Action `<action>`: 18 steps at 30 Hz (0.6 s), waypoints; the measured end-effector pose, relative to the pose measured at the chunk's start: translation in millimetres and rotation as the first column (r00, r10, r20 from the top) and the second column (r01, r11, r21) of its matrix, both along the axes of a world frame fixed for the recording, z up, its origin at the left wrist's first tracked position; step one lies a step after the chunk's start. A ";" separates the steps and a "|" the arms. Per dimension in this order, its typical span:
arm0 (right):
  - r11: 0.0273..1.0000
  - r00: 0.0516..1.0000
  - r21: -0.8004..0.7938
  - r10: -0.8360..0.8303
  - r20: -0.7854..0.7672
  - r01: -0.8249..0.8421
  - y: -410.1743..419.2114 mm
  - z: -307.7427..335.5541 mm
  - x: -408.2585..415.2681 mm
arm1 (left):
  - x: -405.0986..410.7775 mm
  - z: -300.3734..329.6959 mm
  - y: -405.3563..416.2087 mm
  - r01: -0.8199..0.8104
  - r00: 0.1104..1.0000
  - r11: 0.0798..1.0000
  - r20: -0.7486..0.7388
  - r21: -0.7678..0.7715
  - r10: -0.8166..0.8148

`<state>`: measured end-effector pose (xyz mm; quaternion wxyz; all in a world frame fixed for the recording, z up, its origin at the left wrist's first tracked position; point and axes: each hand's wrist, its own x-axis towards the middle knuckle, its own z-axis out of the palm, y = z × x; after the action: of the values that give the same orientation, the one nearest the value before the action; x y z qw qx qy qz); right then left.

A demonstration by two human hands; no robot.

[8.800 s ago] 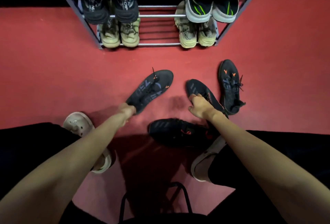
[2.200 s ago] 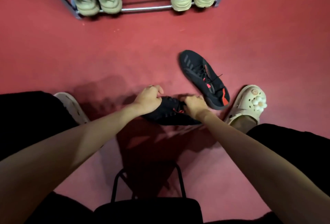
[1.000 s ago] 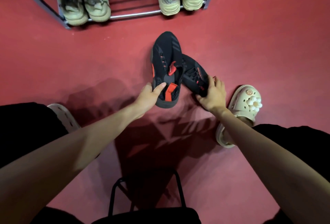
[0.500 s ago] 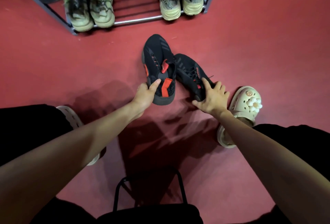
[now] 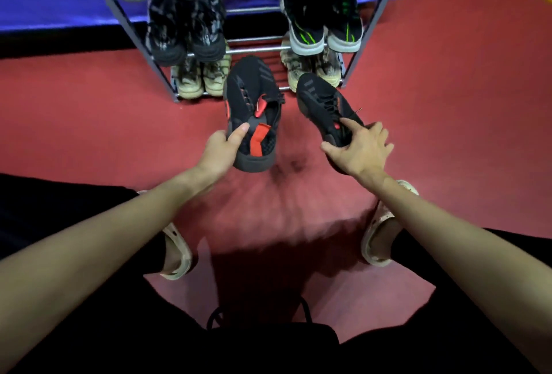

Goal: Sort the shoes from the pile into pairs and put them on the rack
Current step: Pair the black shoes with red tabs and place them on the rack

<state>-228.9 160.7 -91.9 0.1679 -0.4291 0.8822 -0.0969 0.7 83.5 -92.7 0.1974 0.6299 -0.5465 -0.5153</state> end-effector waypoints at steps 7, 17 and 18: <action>0.981 0.998 -0.187 -0.040 0.058 0.050 -4.4 84.5 21.0 | 44.3 69.3 -1.7 -0.008 0.990 0.997 -0.142 -0.083 -0.003; 0.880 0.995 -0.470 -0.027 0.091 0.067 -21.3 168.7 51.9 | 71.0 143.0 -26.8 -0.070 0.959 0.969 -0.284 -0.236 0.000; 0.869 0.995 -0.489 -0.024 0.097 0.068 -23.8 174.2 53.5 | 72.7 149.2 -30.4 -0.078 0.956 0.967 -0.293 -0.241 0.004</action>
<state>-175.4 136.9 82.2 0.0893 -0.4319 0.8303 -0.3408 73.4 53.1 56.4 0.3637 0.5289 -0.5589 -0.5250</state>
